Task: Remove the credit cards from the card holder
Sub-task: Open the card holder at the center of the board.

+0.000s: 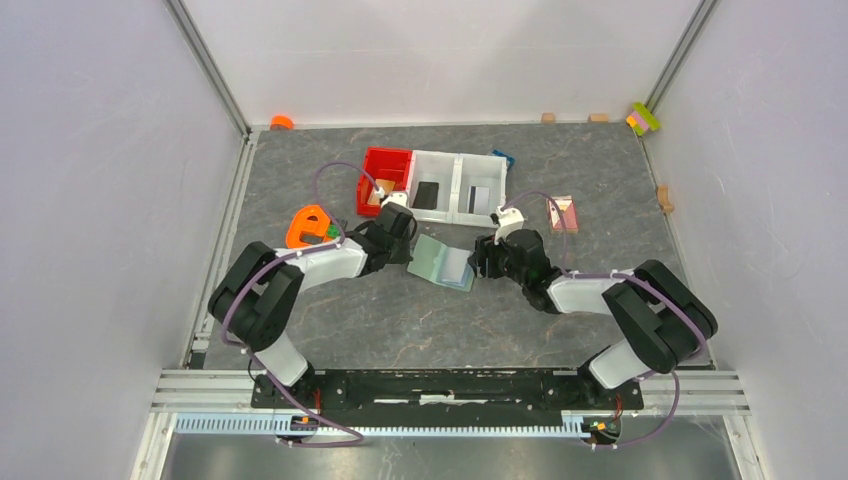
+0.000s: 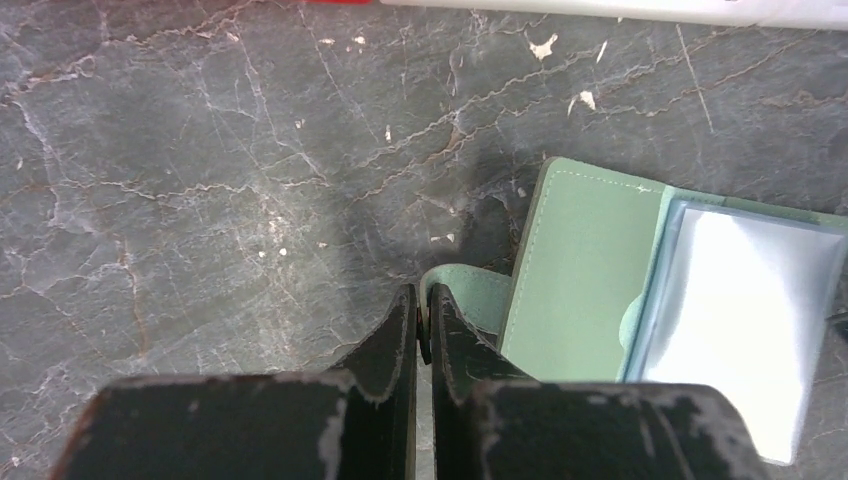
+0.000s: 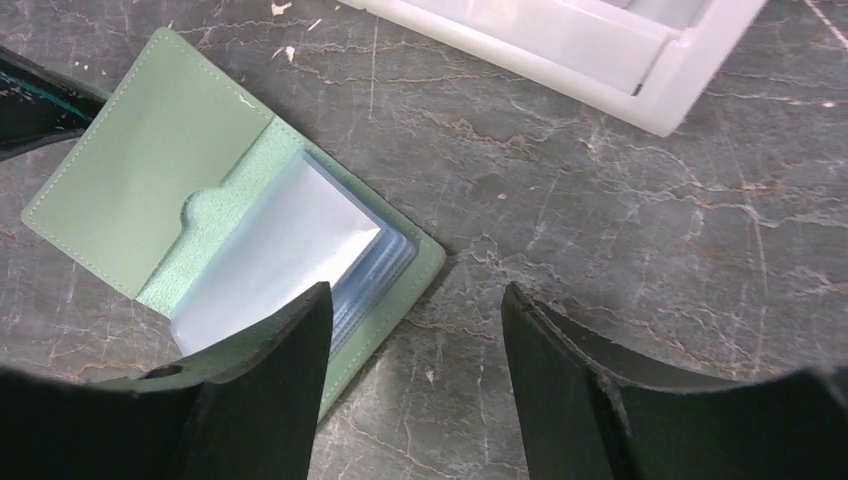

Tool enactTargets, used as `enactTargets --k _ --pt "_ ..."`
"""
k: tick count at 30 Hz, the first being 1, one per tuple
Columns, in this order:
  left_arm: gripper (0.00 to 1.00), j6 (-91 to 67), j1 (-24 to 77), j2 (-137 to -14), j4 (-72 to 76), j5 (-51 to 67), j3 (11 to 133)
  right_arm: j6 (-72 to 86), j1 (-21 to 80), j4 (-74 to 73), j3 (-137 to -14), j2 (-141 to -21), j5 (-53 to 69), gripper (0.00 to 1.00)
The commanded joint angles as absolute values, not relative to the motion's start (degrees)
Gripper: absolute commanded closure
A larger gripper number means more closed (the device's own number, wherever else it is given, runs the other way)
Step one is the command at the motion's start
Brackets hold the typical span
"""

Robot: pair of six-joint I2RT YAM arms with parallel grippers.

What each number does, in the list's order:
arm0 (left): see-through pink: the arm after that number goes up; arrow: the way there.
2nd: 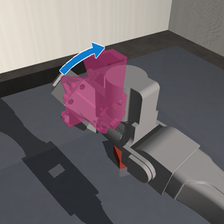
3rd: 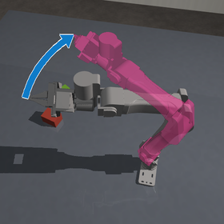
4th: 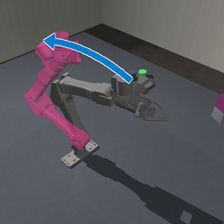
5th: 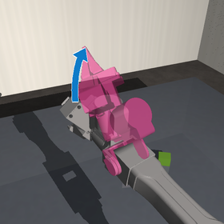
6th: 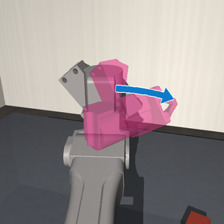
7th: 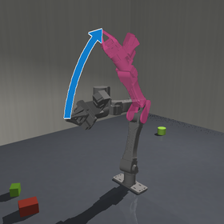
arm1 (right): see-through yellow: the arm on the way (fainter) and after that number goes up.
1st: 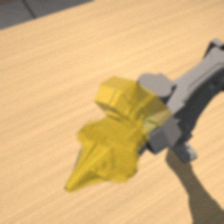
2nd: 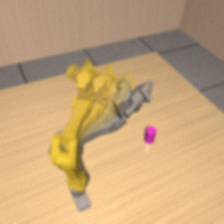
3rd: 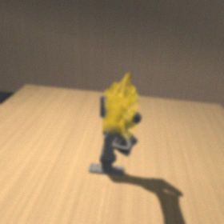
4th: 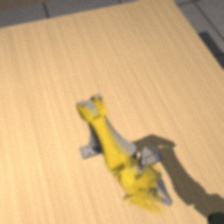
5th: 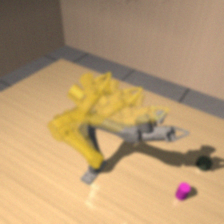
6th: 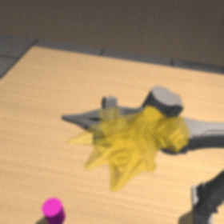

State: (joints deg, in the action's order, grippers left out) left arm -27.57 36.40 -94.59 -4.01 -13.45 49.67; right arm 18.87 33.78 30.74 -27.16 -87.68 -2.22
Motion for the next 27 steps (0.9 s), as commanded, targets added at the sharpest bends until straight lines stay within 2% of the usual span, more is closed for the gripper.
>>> enactTargets --k 1,4,8,17,24,27 --pt "0.98 -27.49 36.28 -96.21 -5.15 -12.76 51.89 21.01 32.6 34.28 -24.58 -83.35 -4.58 0.31" --pt "0.98 -27.5 36.3 -96.76 -4.93 -12.18 52.13 21.38 31.59 36.52 -21.93 -80.14 -5.1 0.29" --pt "0.98 -27.22 36.21 -97.15 -5.1 -12.77 52.46 21.29 31.19 33.85 -22.74 -80.51 -6.07 0.34" --pt "0.98 -25.88 36.21 -97.99 -3.33 -7.89 52.4 23.66 31.33 31.91 -26.11 -87.37 2.6 0.38" --pt "0.98 -25.36 36.3 -100.14 -2.49 -3.2 53.36 24.76 31.82 36.86 -26.31 -89.85 9.3 0.35" --pt "0.98 -25.31 36.58 -101.65 -2.79 -1.31 54.39 25.08 31.82 36.81 -27.33 -91.42 11.36 0.41"
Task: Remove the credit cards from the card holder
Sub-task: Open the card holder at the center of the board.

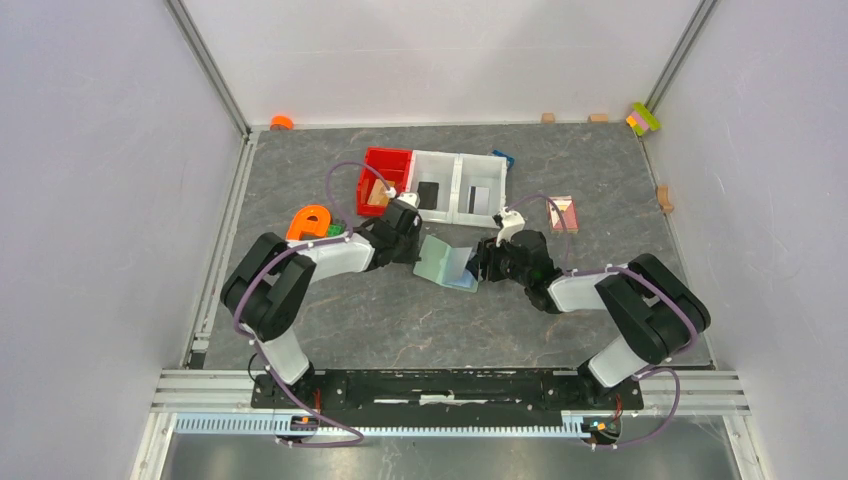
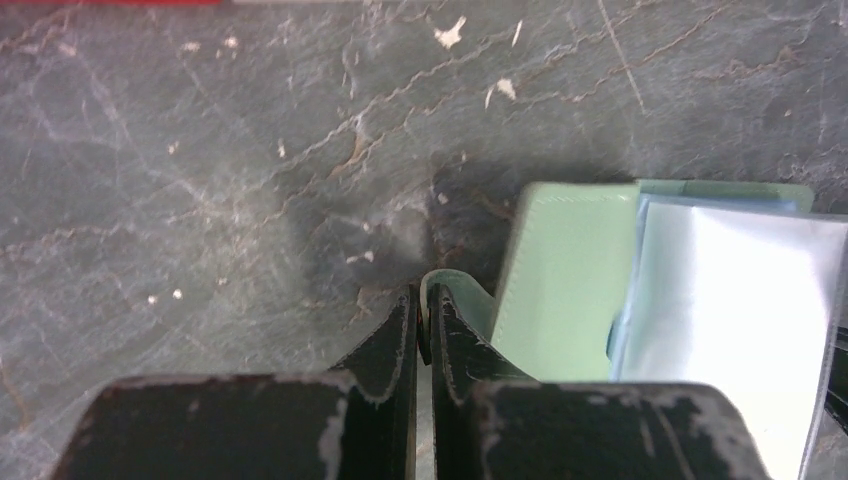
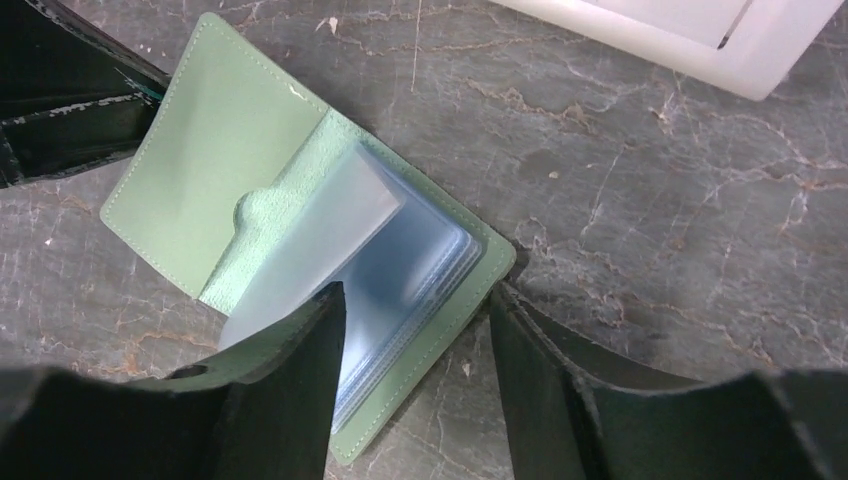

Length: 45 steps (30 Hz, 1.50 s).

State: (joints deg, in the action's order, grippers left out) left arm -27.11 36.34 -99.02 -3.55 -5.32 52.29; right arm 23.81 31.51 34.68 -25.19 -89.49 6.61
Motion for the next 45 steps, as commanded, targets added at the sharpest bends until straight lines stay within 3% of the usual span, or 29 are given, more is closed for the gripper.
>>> enactTargets --k 1,11,20,38,45 --pt "0.98 -25.22 36.77 -101.97 -2.8 -0.78 54.62 25.34 31.82 37.94 -27.13 -91.51 12.2 0.43" --pt "0.91 -25.66 38.06 -103.48 -0.26 5.63 54.72 25.62 31.77 50.69 -21.31 -86.02 16.67 0.52" --pt "0.88 -22.61 40.16 -103.85 -1.69 2.83 56.69 25.27 31.95 49.61 -23.39 -88.86 18.67 0.63" --pt "0.37 -26.14 39.87 -98.05 10.18 11.99 49.87 23.04 31.97 43.12 -25.22 -88.95 14.08 0.71" --pt "0.31 -31.62 35.63 -93.78 19.02 14.55 42.98 22.99 31.99 44.06 -24.03 -87.91 12.73 0.81"
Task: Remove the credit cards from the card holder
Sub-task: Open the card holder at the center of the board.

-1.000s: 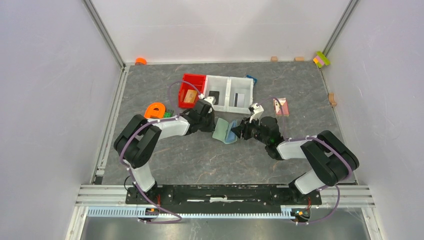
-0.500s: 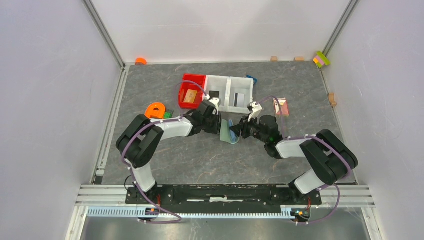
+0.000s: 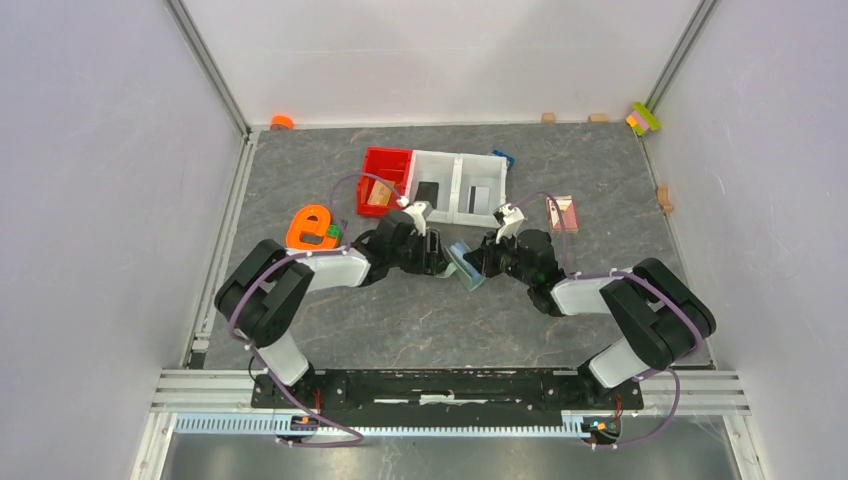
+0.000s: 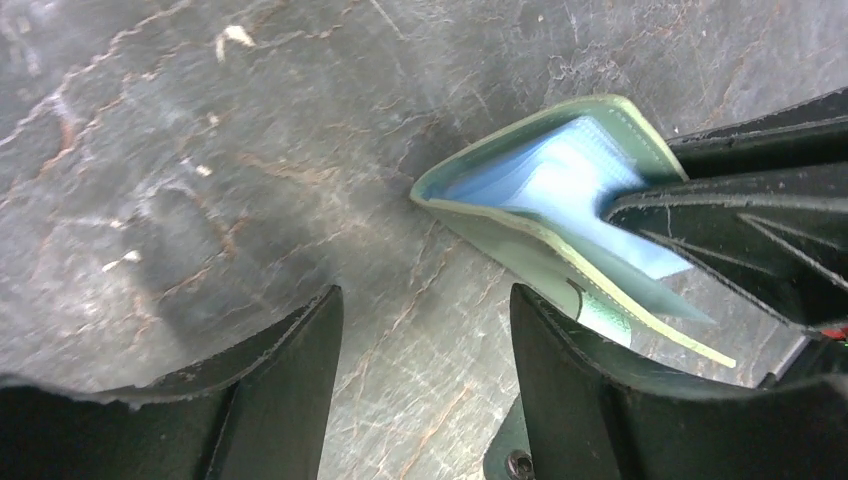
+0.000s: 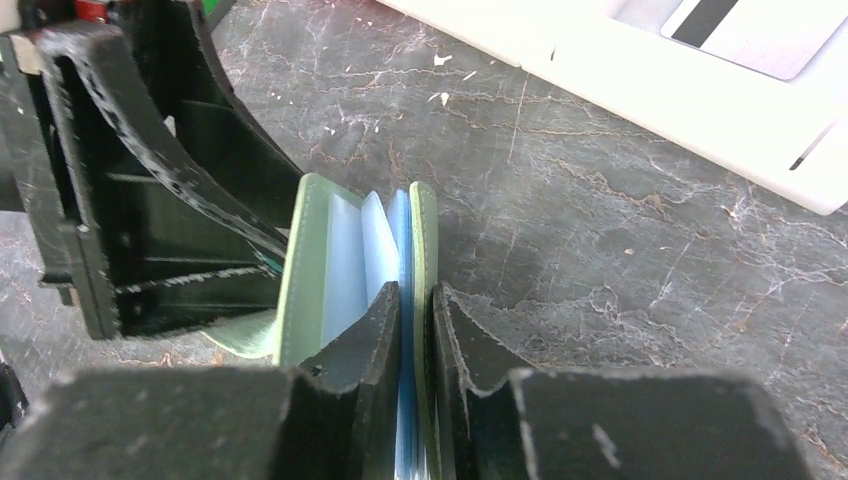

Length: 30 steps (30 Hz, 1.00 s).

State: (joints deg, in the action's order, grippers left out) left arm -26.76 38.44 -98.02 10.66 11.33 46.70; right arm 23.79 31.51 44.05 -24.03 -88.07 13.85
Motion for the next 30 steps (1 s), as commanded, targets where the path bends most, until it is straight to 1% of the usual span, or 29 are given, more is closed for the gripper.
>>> enactTargets --k 1,4,8,13,17,20,22,25,26,27,30 --pt "0.3 -32.62 34.63 -93.27 20.78 15.97 42.1 23.03 31.99 44.22 -23.89 -87.63 12.43 0.84" --pt "0.28 -33.46 33.49 -92.8 23.78 18.33 40.63 22.86 31.97 44.34 -23.2 -86.8 10.88 0.89" --pt "0.3 -33.4 33.49 -92.23 24.45 18.51 40.23 22.79 31.99 44.15 -22.29 -85.43 8.65 0.94" --pt "0.28 -33.08 33.49 -90.59 27.31 17.9 38.15 22.16 31.99 43.85 -20.72 -82.54 4.61 0.97" --pt "0.26 -33.72 33.49 -91.45 31.4 19.71 37.39 21.48 32.0 42.94 -20.26 -81.03 2.15 0.97" --pt "0.2 -33.49 33.49 -89.7 34.77 18.73 34.87 21.36 31.99 42.65 -20.14 -80.42 1.25 0.98" --pt "0.18 -32.48 33.49 -87.24 34.76 16.24 33.4 21.23 31.99 42.31 -20.07 -79.84 0.63 0.99" --pt "0.05 -31.34 33.49 -82.0 34.18 11.02 30.53 21.01 31.99 42.12 -19.37 -78.49 -1.01 1.0" --pt "0.02 -31.65 33.49 -79.94 32.83 8.07 29.87 21.0 32.06 42.32 -19.0 -77.99 -1.5 1.0" --pt "0.0 -32.15 33.49 -77.75 30.33 6.04 29.65 20.99 31.99 42.61 -18.82 -77.68 -1.73 1.0" --pt "0.0 -36.46 33.49 -70.62 18.55 -1.2 31.62 20.9 31.97 42.68 -18.49 -77.44 -2.3 1.0"
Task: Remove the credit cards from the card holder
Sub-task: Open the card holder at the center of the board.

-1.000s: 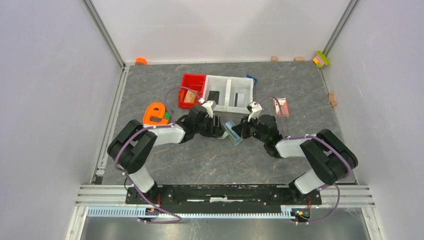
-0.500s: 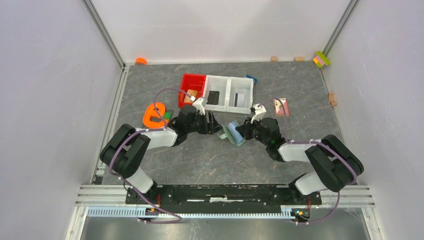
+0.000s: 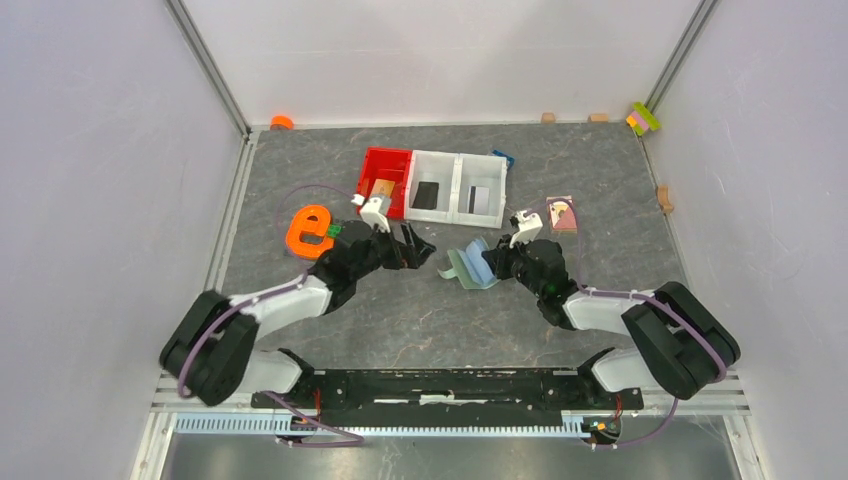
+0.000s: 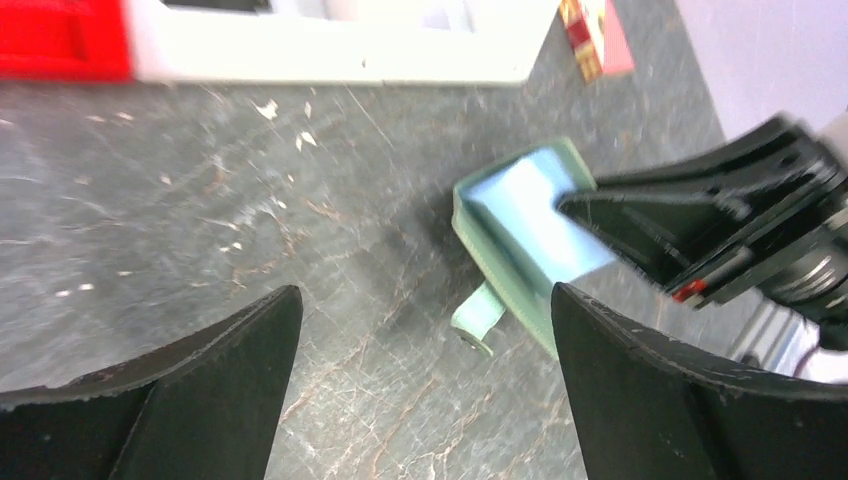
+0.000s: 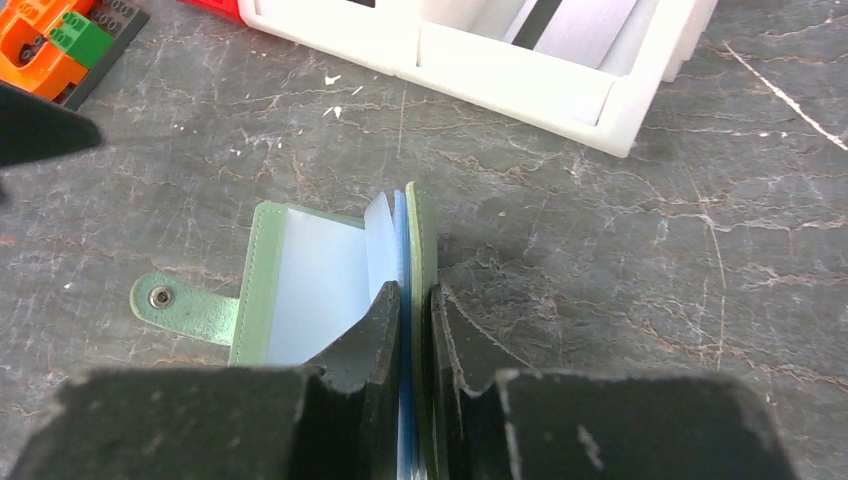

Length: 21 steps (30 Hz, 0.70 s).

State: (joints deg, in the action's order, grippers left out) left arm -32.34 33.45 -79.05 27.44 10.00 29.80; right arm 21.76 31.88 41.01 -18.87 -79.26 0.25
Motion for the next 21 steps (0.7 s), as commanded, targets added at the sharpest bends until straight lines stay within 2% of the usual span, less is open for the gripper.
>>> enactTargets --k 1,5,8,13,21 --pt "0.0 -38.76 33.49 -67.72 15.89 -3.46 31.81 20.85 31.99 42.63 -18.46 -77.52 -2.48 1.0" --pt "0.0 -50.54 33.13 -58.02 10.37 -14.41 28.37 21.36 32.0 43.82 -17.81 -77.85 -2.86 1.0" --pt "0.0 -46.55 32.26 -57.38 24.18 -8.92 23.1 22.09 32.25 44.6 -17.58 -77.69 -3.23 1.0" --pt "0.0 -40.34 33.33 -72.09 21.52 0.61 34.63 24.88 32.97 38.16 -22.11 -77.58 -5.52 1.0" --pt "0.0 -40.1 36.34 -91.56 33.82 5.93 38.16 25.96 34.17 36.7 -24.86 -81.38 -11.91 0.99"
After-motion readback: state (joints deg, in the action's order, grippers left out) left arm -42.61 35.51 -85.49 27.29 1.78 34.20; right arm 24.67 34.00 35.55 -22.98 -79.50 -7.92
